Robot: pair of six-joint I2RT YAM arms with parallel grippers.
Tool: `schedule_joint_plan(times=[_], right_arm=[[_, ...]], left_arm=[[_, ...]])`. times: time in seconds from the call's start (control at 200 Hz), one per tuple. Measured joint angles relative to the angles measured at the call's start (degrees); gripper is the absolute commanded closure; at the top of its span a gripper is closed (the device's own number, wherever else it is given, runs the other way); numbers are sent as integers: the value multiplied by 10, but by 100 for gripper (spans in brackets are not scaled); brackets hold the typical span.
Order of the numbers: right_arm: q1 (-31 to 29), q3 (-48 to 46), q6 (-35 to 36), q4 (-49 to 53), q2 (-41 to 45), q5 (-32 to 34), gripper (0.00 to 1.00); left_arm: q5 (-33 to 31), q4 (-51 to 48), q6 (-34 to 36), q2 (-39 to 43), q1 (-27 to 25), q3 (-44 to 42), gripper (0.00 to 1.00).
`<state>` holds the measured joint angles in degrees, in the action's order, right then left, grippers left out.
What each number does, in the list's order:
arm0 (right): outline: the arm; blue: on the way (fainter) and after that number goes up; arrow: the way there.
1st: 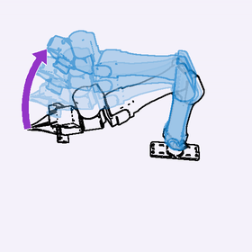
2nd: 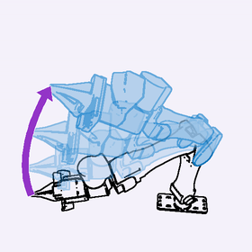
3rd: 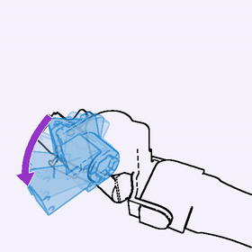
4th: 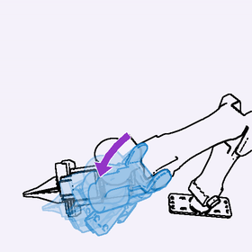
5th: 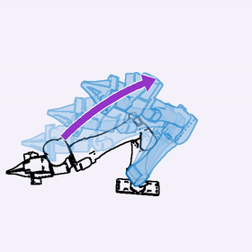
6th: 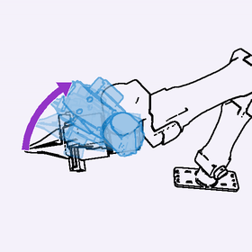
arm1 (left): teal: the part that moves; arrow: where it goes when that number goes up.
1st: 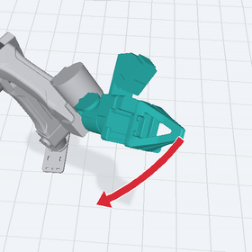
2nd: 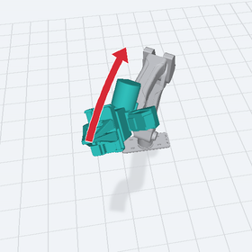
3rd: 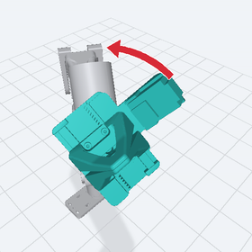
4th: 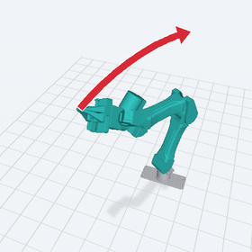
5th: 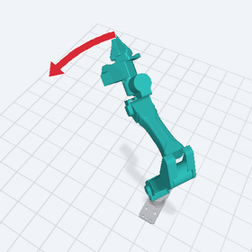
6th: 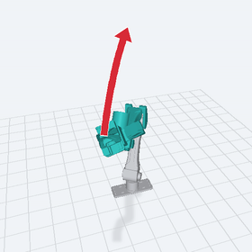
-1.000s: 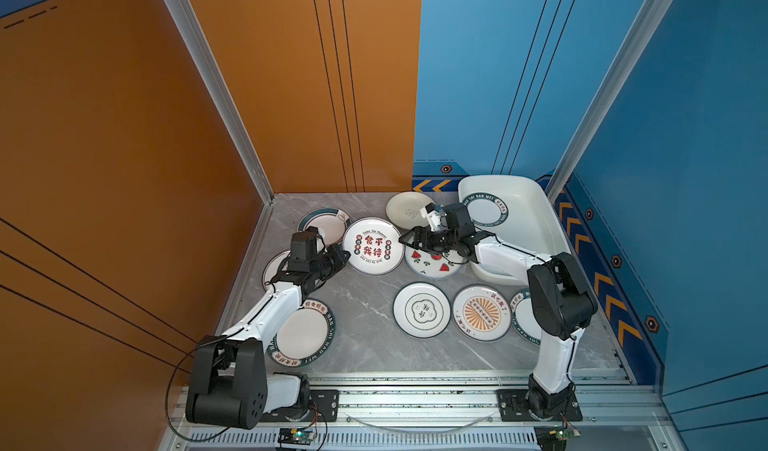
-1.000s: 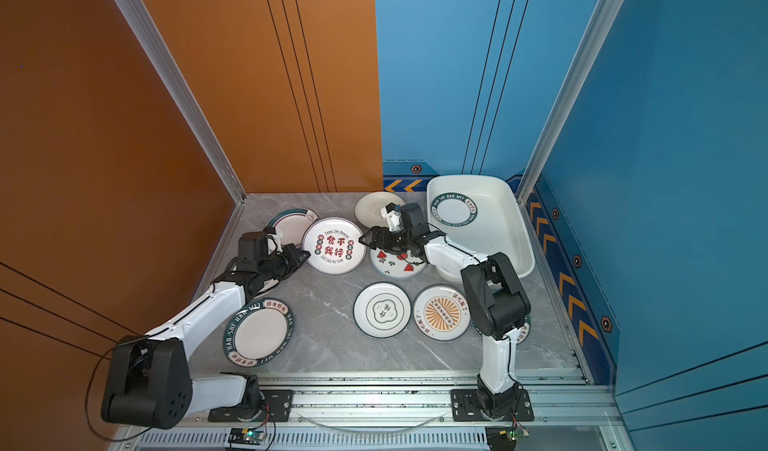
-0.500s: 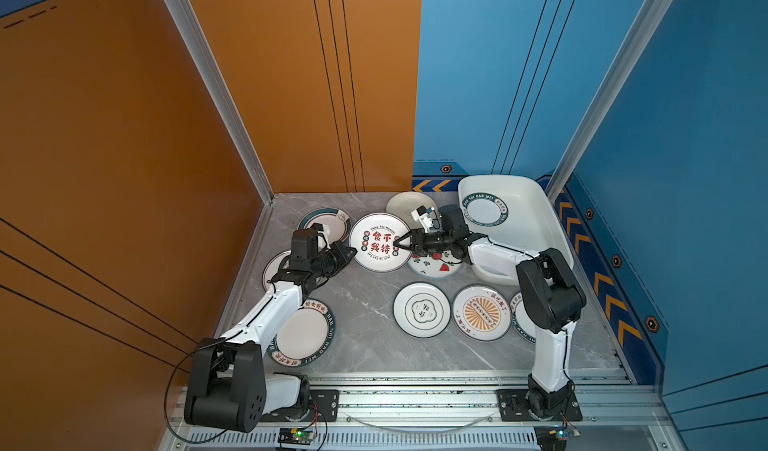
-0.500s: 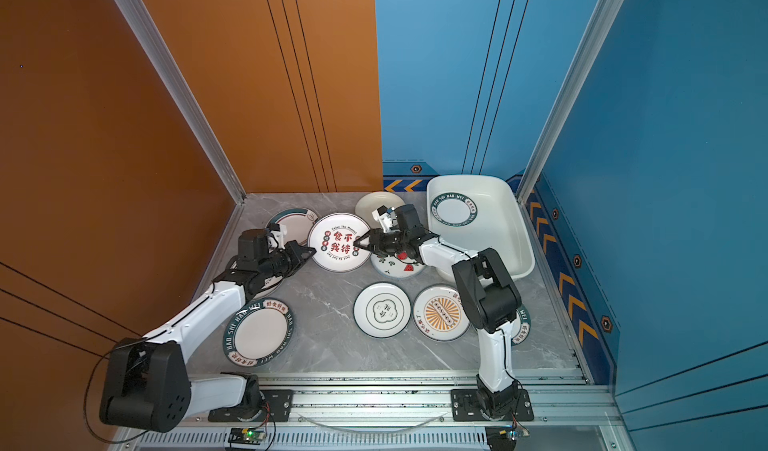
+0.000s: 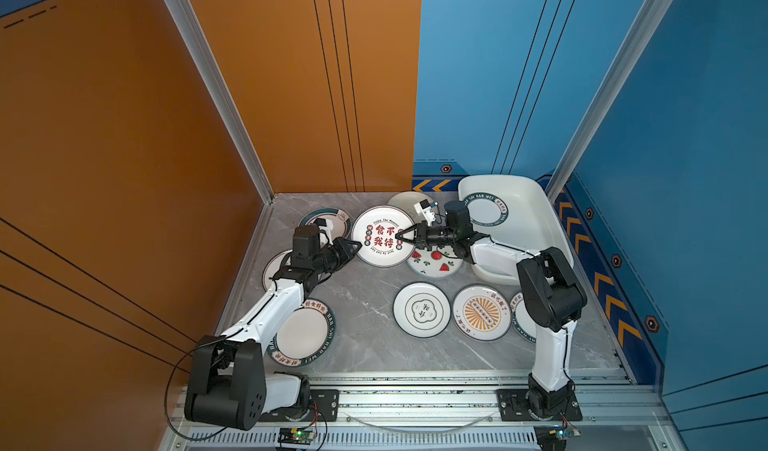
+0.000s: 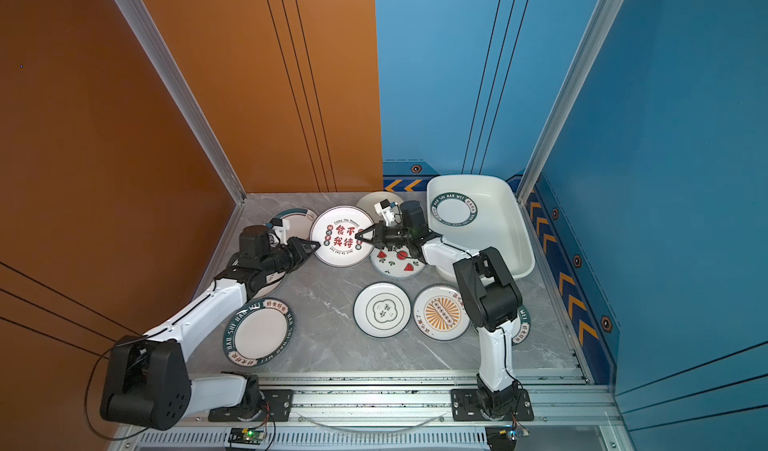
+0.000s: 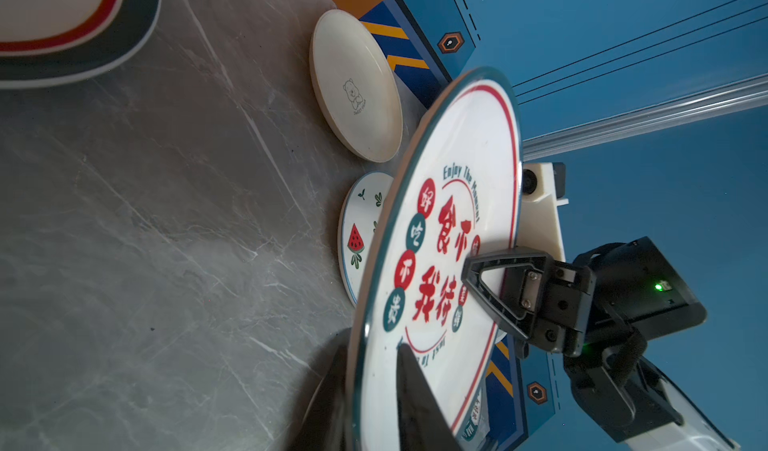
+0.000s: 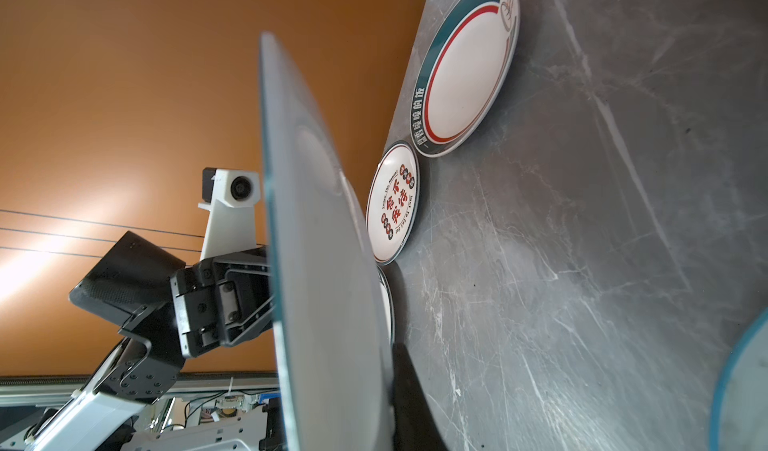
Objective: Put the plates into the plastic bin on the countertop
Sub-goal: 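Open left gripper while right gripper lifts the red-text plate toward the bin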
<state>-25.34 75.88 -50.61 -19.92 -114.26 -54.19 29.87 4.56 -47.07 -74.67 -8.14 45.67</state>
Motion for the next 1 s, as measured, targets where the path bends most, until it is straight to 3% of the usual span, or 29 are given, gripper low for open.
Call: schedule_joint_plan(times=[0.155,0.265,0.576,0.616,0.681,1.001], right_arm=[[28,0,50,108,36,42,100],[83,18,100,211,81,87,100],[294,83,128,320,153,190,100],[317,83,122,322,151,201,100],[349,87,113,334,143,221,100],[391,209,72,371,-10,310,100]], left_arm=[[2,-1,17,-1,-15,4,36],[2,-1,44,-5,-30,14,25],[-11,-1,92,-80,-79,57,18],[-14,-2,96,-94,-85,63,10],[-20,-3,103,-112,-92,72,7],[-49,-19,130,-243,-129,176,6]])
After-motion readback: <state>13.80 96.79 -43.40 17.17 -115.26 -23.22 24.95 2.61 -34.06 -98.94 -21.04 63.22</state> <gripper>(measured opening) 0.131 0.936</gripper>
